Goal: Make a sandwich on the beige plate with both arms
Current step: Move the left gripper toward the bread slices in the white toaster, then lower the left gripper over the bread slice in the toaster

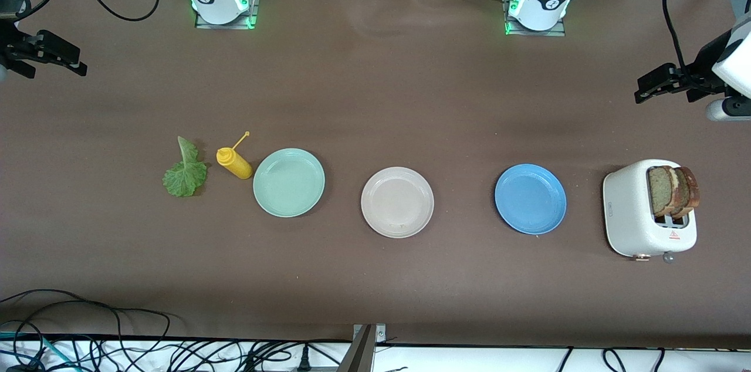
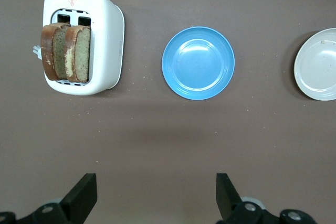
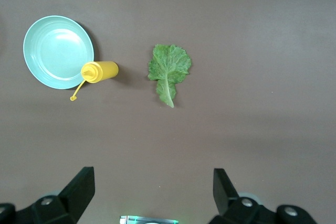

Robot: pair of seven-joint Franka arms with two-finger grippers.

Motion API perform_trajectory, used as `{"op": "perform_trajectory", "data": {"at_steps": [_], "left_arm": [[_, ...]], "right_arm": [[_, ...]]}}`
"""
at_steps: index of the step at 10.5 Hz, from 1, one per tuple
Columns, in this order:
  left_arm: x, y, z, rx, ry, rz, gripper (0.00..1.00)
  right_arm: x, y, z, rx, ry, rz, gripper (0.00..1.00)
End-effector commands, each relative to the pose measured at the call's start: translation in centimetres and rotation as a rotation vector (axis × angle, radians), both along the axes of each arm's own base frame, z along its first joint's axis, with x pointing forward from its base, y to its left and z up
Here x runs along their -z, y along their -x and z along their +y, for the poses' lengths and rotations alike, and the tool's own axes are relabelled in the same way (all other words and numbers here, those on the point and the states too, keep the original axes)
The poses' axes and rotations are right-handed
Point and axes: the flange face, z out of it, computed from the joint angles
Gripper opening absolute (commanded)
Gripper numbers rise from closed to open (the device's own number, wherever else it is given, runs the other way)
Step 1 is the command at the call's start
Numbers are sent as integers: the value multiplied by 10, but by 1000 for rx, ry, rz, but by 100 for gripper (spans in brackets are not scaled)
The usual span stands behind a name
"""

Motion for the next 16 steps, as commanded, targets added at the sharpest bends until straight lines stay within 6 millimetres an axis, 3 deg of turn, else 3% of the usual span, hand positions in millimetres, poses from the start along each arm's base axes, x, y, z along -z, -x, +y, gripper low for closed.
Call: {"op": "perform_trajectory", "data": {"at_steps": [1, 5, 10, 16], "left_arm": [[5, -8, 6, 5, -27, -21, 100], [42, -40, 53, 31, -19, -57, 100], [117, -82, 97, 39, -16, -78, 100], [182, -106, 115, 113, -5, -76, 100]], "right_arm": [[-9, 3, 2, 10, 2, -15, 100], [-9, 3, 2, 10, 2, -13, 100], [-9, 3, 5, 5, 2, -12, 100], [-8, 3, 6, 4, 2, -10, 100]]}}
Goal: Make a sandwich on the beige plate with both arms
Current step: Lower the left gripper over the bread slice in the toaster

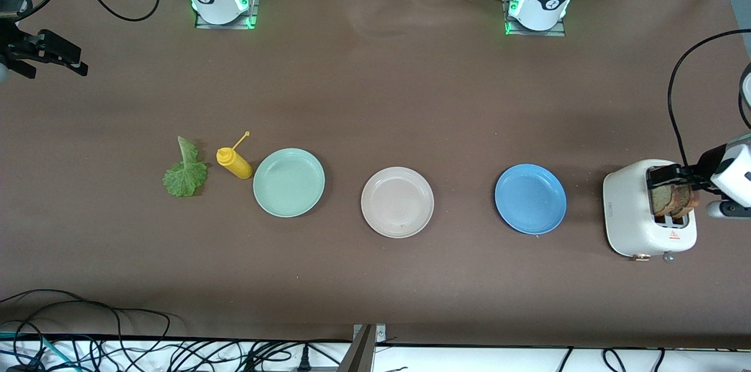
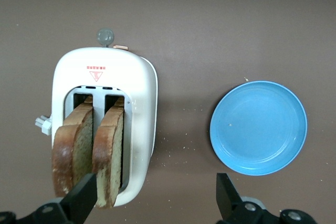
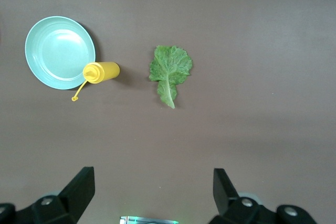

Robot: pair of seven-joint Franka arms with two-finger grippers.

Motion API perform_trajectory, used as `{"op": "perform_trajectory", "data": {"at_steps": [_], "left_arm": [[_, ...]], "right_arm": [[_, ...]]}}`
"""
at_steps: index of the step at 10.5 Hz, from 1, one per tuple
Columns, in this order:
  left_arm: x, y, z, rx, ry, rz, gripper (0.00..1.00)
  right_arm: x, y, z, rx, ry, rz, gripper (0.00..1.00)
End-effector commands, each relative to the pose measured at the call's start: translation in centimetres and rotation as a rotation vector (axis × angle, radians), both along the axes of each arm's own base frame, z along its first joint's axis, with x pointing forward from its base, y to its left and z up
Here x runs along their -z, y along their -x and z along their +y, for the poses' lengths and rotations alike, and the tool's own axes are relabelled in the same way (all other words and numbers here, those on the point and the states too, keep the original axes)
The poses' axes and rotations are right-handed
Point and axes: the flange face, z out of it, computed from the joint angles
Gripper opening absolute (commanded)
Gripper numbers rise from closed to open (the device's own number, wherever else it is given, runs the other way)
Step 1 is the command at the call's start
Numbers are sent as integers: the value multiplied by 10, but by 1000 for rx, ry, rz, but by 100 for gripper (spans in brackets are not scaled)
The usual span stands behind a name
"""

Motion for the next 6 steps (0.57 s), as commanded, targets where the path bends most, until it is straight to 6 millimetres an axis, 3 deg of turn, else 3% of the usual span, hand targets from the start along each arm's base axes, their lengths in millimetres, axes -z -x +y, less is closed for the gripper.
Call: {"op": "perform_trajectory", "data": {"at_steps": [1, 6], "left_arm": [[11, -4, 9, 59, -17, 4, 100], [30, -5, 26, 83, -8, 25, 100]], "right_arm": [[-7, 4, 2, 9, 2, -8, 100], [-7, 4, 2, 9, 1, -5, 100]]}}
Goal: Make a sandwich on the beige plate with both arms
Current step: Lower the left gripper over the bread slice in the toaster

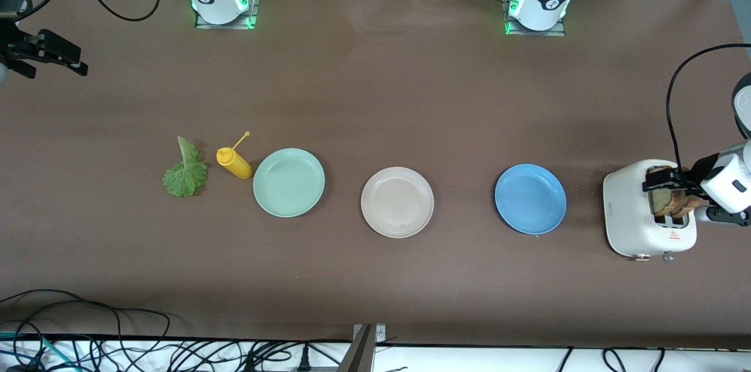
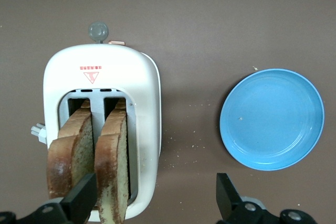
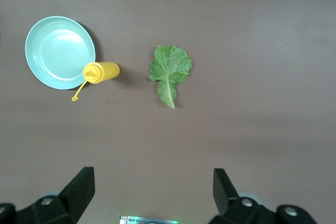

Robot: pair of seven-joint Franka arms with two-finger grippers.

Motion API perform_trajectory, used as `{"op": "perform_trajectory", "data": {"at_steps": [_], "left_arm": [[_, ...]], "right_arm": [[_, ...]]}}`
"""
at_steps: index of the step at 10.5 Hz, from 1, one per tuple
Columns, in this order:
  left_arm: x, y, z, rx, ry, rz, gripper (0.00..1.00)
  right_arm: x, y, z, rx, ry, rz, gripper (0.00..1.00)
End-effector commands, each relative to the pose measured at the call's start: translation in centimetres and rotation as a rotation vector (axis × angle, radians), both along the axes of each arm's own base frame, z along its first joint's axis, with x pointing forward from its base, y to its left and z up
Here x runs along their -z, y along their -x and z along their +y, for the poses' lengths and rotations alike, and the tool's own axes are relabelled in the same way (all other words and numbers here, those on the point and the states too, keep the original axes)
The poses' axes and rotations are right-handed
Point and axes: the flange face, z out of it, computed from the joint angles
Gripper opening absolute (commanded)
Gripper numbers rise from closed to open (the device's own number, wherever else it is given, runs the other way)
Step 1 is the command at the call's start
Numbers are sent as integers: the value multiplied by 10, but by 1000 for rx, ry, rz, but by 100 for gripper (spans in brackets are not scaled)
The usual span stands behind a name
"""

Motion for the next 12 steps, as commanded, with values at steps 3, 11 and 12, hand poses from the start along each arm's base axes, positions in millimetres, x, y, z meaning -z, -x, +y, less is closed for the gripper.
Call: {"op": "perform_trajectory", "data": {"at_steps": [3, 11, 12], "left_arm": [[5, -6, 15, 32, -56, -15, 100], [16, -11, 21, -5, -51, -42, 100], [16, -12, 19, -12, -51, -43, 100]], "right_arm": [[-7, 4, 2, 9, 1, -5, 100], [-6, 4, 2, 9, 1, 0, 100], [-6, 4, 2, 11, 1, 0, 100]]}}
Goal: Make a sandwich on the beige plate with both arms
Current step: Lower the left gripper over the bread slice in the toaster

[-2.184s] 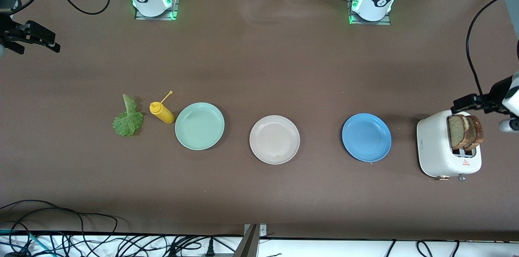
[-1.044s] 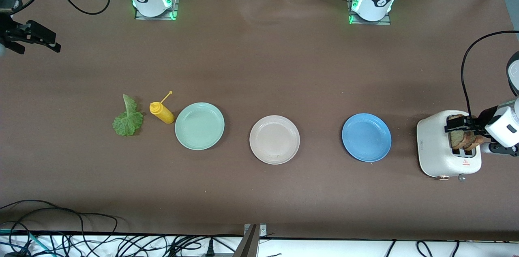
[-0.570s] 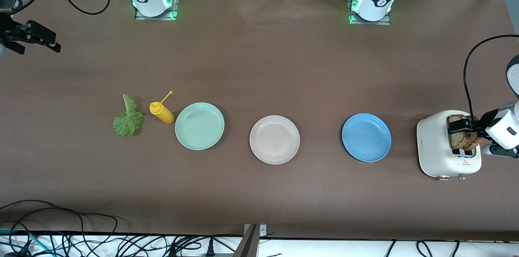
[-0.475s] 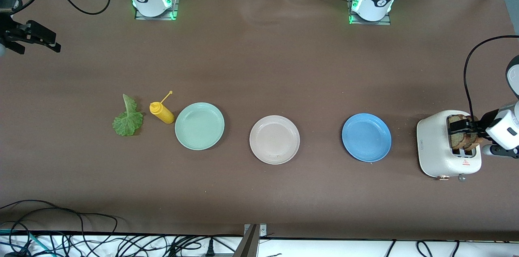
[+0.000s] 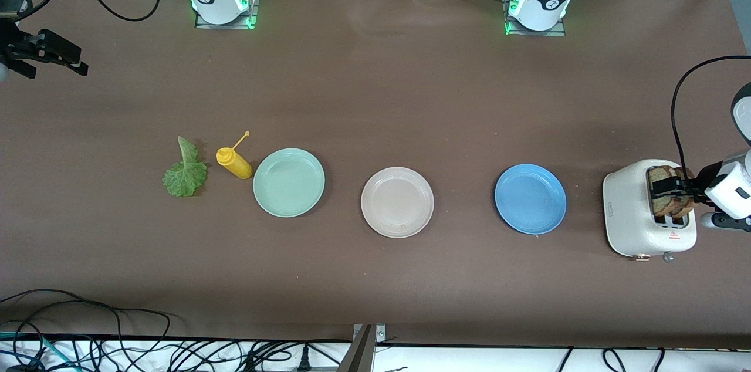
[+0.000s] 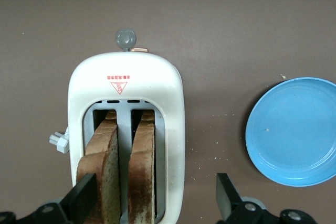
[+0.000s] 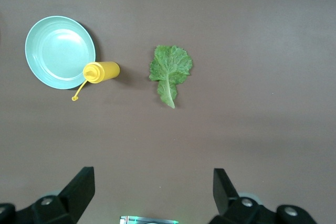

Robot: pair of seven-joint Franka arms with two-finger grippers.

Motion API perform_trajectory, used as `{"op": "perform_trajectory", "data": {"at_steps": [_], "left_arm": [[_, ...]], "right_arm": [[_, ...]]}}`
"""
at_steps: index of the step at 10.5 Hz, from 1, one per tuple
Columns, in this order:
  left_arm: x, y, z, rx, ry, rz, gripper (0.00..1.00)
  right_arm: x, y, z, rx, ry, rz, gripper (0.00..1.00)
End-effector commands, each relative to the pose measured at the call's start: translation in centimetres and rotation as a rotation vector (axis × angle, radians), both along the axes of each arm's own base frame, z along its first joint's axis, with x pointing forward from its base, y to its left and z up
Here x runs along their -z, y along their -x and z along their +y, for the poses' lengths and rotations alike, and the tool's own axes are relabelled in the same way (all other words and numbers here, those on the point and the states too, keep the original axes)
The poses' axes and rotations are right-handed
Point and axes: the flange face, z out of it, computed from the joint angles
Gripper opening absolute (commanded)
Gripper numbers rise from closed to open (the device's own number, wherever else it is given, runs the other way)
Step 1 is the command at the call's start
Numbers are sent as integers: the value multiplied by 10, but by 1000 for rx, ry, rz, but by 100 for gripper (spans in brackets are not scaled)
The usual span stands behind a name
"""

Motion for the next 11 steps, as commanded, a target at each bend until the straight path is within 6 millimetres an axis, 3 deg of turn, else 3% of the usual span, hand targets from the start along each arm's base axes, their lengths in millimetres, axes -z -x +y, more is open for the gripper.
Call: {"op": "perform_trajectory", "data": {"at_steps": [1, 11], "left_arm": [[-1, -4, -3, -15, -11, -8, 100], [13, -1, -11, -38, -3, 16, 100]], "right_arm": [[-6, 4, 1, 11, 1, -1, 100], [-7, 5, 2, 8, 1, 0, 100]]}}
